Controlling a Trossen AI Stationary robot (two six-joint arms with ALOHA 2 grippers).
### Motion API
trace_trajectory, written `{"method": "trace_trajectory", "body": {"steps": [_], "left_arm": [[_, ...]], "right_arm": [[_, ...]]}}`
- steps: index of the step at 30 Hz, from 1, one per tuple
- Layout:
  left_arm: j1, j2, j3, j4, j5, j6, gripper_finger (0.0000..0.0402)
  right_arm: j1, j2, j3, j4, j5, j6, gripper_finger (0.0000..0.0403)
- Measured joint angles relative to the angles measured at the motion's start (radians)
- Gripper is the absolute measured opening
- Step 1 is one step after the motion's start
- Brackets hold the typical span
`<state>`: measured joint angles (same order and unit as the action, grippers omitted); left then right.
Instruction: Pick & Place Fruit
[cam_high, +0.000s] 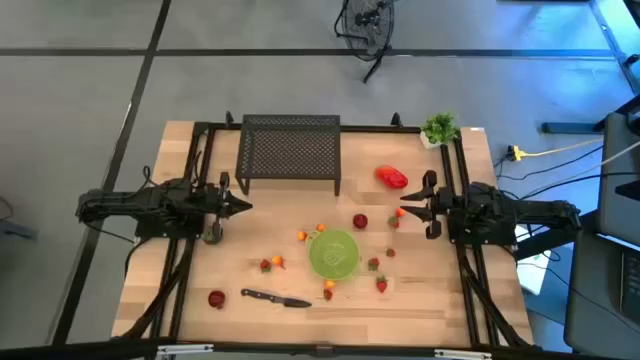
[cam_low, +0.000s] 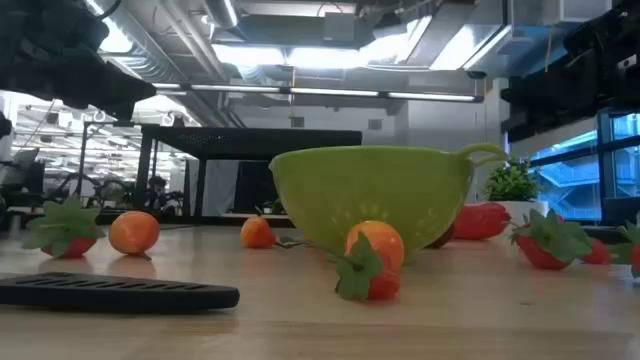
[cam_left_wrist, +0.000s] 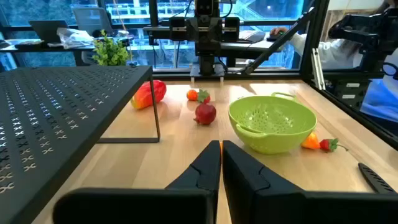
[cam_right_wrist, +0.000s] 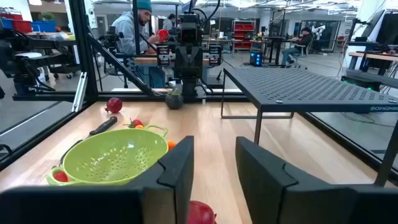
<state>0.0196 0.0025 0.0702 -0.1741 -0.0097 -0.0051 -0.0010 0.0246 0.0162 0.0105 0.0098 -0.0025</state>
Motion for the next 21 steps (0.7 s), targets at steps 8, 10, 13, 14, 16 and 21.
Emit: {"method": "trace_trajectory", "body": {"steps": [8, 10, 13, 14, 16, 21], "left_arm": [[0.000, 0.000, 0.000, 0.000, 0.000, 0.000, 0.0011], [0.000, 0.000, 0.000, 0.000, 0.000, 0.000, 0.0011], [0.000, 0.000, 0.000, 0.000, 0.000, 0.000, 0.0011], [0.000, 0.000, 0.000, 0.000, 0.000, 0.000, 0.0010], [0.000, 0.000, 0.000, 0.000, 0.000, 0.000, 0.0011], [0.000, 0.000, 0.000, 0.000, 0.000, 0.000, 0.0013]], "right_arm": [[0.000, 0.000, 0.000, 0.000, 0.000, 0.000, 0.0106], [0.000, 0.000, 0.000, 0.000, 0.000, 0.000, 0.0104], [0.000, 0.000, 0.000, 0.000, 0.000, 0.000, 0.0103], [0.000, 0.000, 0.000, 0.000, 0.000, 0.000, 0.0103], [0.000, 0.000, 0.000, 0.000, 0.000, 0.000, 0.0104], [0.000, 0.000, 0.000, 0.000, 0.000, 0.000, 0.0114]]}}
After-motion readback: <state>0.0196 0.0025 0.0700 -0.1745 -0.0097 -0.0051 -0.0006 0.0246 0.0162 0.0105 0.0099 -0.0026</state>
